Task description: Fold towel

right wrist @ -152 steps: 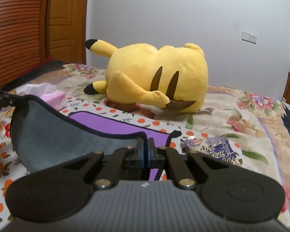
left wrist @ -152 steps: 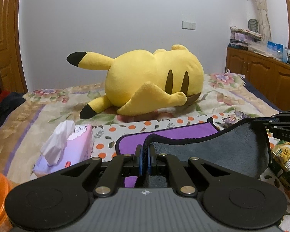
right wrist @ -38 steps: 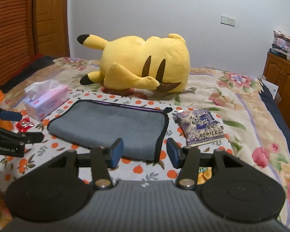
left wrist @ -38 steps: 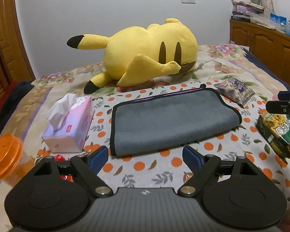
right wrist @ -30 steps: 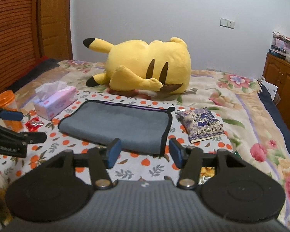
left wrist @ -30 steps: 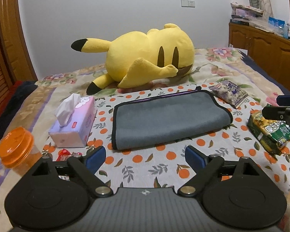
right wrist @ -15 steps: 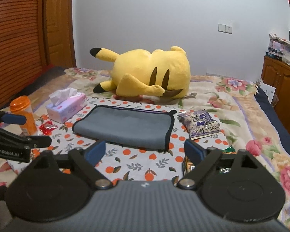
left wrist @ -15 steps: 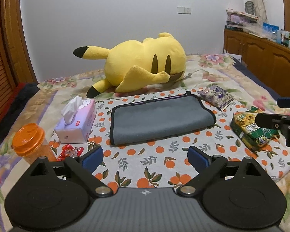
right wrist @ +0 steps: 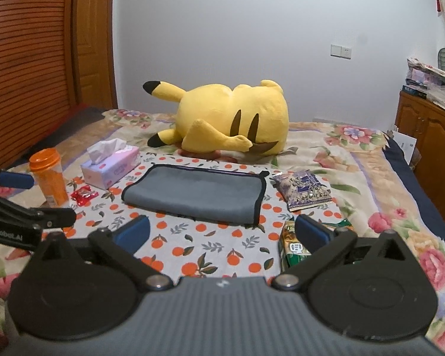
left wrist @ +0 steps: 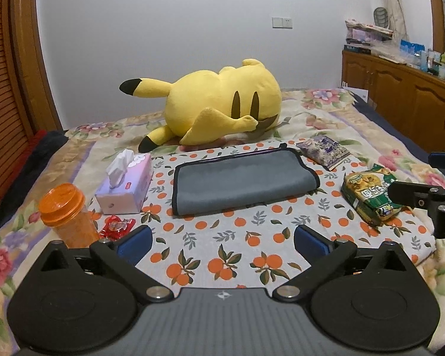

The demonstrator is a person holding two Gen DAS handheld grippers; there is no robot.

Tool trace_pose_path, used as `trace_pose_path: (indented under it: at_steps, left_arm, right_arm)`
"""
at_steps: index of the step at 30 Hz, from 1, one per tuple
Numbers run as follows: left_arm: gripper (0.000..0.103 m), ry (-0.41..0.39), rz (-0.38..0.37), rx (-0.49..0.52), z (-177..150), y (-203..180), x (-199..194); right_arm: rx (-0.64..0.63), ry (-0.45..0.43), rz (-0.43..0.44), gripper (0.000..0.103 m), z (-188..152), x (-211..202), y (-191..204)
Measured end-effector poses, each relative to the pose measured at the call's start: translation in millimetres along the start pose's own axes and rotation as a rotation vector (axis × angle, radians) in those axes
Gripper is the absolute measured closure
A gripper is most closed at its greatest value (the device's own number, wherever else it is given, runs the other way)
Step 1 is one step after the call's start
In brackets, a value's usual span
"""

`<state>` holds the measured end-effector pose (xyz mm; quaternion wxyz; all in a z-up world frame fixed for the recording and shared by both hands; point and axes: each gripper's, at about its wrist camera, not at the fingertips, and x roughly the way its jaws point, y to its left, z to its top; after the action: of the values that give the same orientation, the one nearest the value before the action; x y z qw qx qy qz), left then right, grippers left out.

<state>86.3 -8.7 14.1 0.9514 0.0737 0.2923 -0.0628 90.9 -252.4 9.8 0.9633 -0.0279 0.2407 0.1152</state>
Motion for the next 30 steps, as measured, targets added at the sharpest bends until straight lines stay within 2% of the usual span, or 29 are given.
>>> trace_pose_path:
  at_steps: [13,30]
  left_arm:
    - [0.0,-0.003,0.01,-0.046,-18,-2,-16]
    - [0.0,0.004,0.012,-0.048,-50,-4,-32]
  right_arm:
    - [0.021,-0.005,-0.013,0.0,-12,-18,2]
    - [0.036,-0.008,-0.016,0.0,-31,-34,8]
